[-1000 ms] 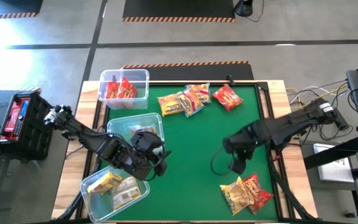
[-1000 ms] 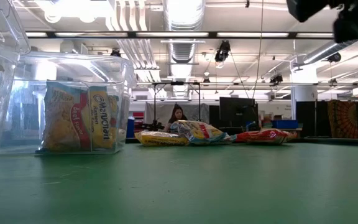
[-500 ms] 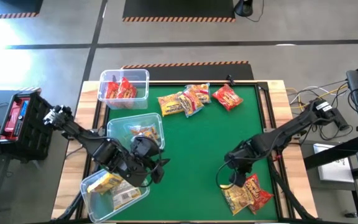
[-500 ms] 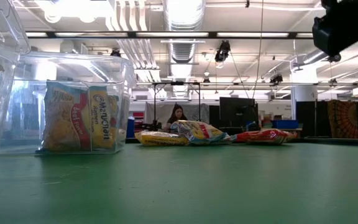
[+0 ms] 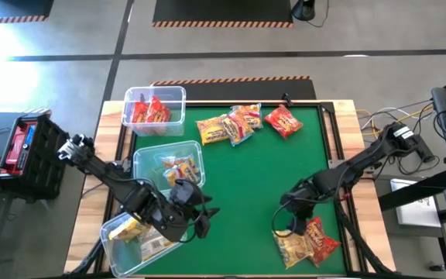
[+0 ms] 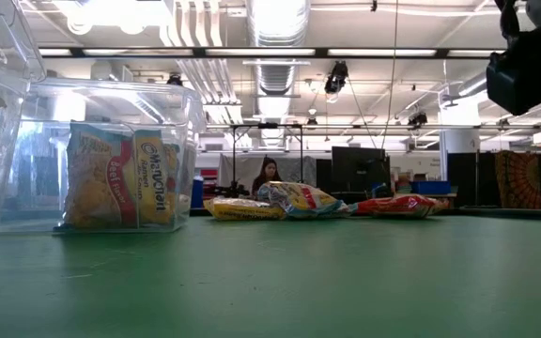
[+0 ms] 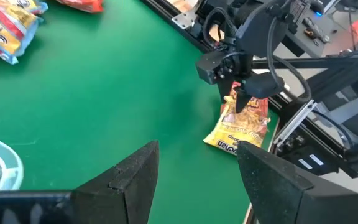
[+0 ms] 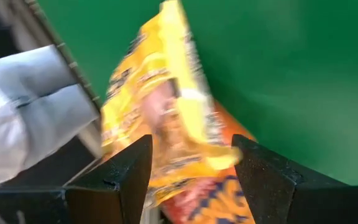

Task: Sort Maruchan noodles
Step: Put the bottom yellow noodle pack into the bottom transparent bin

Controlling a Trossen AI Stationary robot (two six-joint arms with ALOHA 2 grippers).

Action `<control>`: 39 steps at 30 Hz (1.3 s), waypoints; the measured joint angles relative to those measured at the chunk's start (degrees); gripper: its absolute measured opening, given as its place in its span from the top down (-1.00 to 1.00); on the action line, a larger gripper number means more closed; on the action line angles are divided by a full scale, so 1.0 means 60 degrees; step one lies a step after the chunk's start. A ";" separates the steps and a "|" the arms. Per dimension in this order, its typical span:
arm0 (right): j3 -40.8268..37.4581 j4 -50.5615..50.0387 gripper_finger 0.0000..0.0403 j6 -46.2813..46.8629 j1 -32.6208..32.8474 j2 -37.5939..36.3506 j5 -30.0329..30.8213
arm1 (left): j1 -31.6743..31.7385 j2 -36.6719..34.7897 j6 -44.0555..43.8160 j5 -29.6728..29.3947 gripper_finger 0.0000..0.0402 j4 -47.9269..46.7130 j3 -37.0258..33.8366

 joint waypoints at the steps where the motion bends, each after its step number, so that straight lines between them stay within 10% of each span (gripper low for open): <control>1: -0.0105 0.0325 -0.03 0.0119 0.0044 0.0000 -0.0151 | 0.0000 0.0019 -0.0053 0.0066 0.00 0.0008 0.0000; 16: -0.1472 0.3290 -0.03 0.1323 0.0350 0.0000 -0.0424 | 0.0058 0.0041 -0.0168 0.0082 0.00 0.0023 0.0000; 39: 0.0127 0.4016 -0.02 -0.0786 0.1437 0.0544 -0.0038 | 0.0102 0.0041 -0.0194 0.0161 0.00 0.0022 -0.0004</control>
